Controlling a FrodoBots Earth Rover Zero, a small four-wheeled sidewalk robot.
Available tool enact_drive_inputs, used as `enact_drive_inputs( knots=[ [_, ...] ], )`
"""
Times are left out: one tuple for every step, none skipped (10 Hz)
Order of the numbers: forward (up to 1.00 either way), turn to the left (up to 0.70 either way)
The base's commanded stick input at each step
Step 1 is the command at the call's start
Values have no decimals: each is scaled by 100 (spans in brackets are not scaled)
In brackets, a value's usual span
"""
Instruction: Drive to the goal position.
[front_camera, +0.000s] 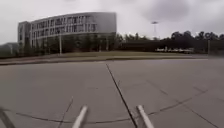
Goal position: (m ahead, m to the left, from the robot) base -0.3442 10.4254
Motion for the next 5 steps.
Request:
enact_drive_inputs(
  knots=[
    [100, 27],
    [100, 27],
    [100, 27],
    [100, 27],
    [100, 27]
  ],
)
